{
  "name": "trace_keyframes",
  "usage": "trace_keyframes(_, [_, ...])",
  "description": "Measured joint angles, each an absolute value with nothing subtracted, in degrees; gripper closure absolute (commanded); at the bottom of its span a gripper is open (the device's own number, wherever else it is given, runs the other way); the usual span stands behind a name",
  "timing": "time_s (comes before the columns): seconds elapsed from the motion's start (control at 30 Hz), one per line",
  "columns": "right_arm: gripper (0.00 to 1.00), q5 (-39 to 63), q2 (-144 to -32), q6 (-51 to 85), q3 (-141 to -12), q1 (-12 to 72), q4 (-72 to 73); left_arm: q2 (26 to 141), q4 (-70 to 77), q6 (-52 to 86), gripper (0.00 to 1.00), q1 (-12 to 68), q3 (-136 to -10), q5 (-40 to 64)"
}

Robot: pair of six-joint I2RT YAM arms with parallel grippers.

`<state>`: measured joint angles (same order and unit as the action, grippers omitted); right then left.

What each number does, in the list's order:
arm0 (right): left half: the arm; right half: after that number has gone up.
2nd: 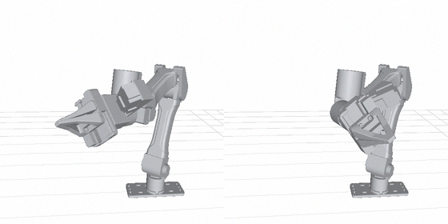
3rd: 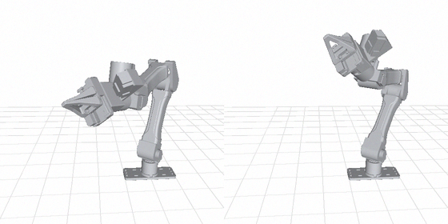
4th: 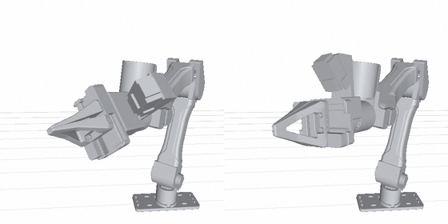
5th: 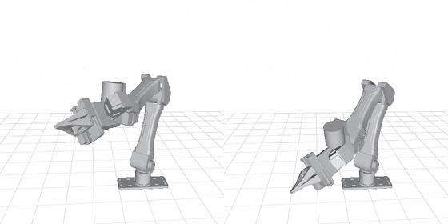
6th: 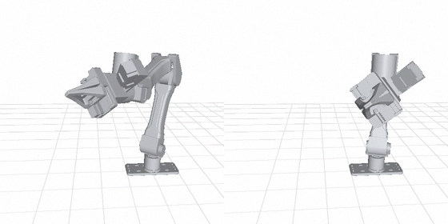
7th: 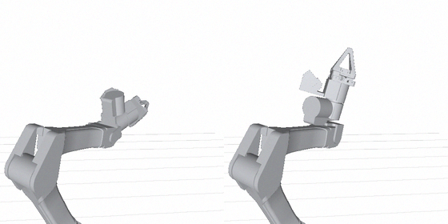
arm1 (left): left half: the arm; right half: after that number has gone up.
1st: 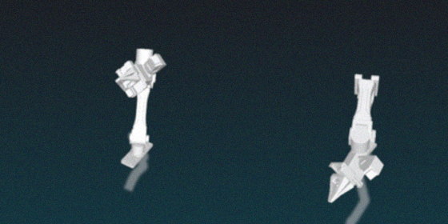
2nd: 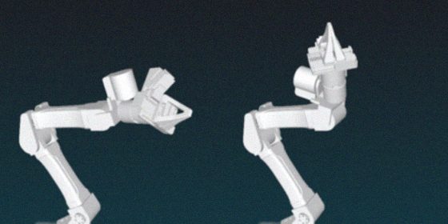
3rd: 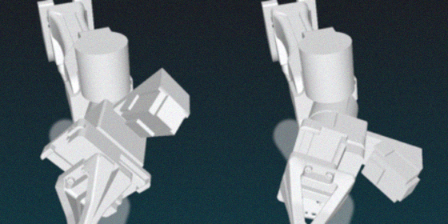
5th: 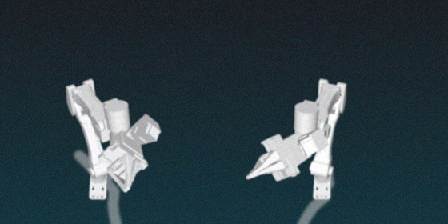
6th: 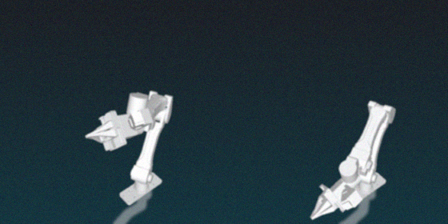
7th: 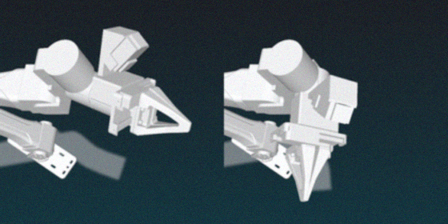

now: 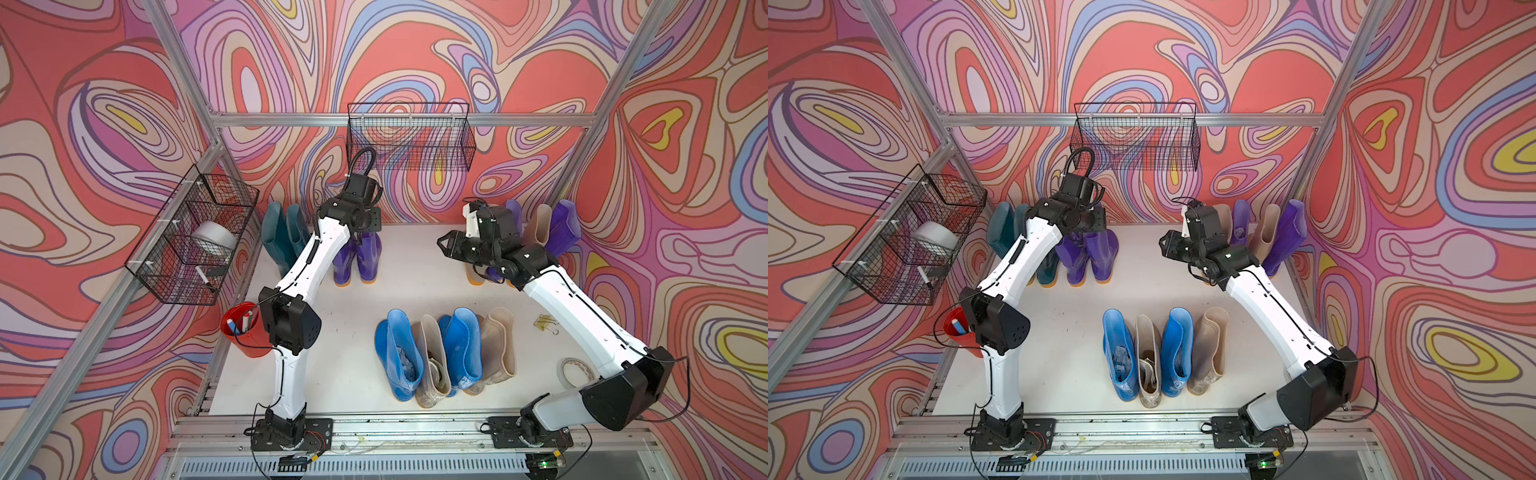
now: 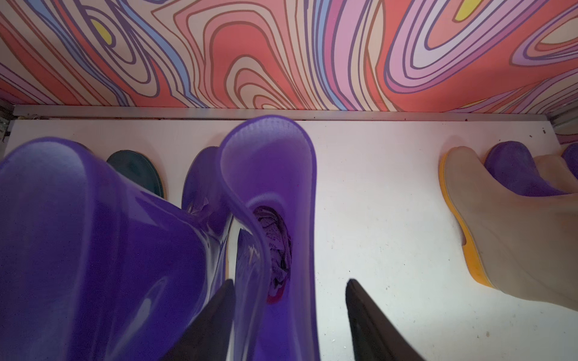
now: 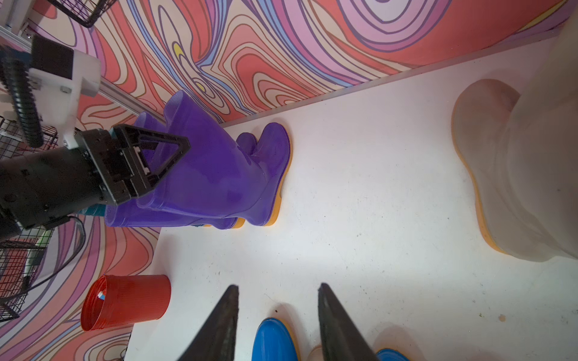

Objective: Match and arrange rain boots in pairs
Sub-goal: Pair a pair of rain boots at the center of the board, then pick up the rain boot at the center of the board.

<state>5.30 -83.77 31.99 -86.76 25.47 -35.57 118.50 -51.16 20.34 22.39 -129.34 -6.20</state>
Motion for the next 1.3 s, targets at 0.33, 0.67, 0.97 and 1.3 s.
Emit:
trace_keyframes(0.33, [0.55, 4.3, -83.8, 30.0, -88.5, 24.9, -36.9, 114.4, -50.5, 19.3, 0.38, 22.4, -129.3, -6.0])
trace_keyframes(0.67, [0.50, 1.2, -83.8, 25.9, -93.3, 21.1, -41.3, 104.7, -47.8, 18.3, 0.42, 23.2, -125.5, -3.9])
trace_keyframes(0.97, [0.41, -3.3, -86.0, 20.5, -103.2, 15.7, -47.4, 90.3, -42.9, 18.3, 0.41, 29.0, -106.9, -1.6])
trace_keyframes(1.3, [0.30, -8.4, -96.5, 15.4, -113.2, 12.4, -54.6, 80.1, -40.1, 21.5, 0.41, 32.9, -94.8, -1.4])
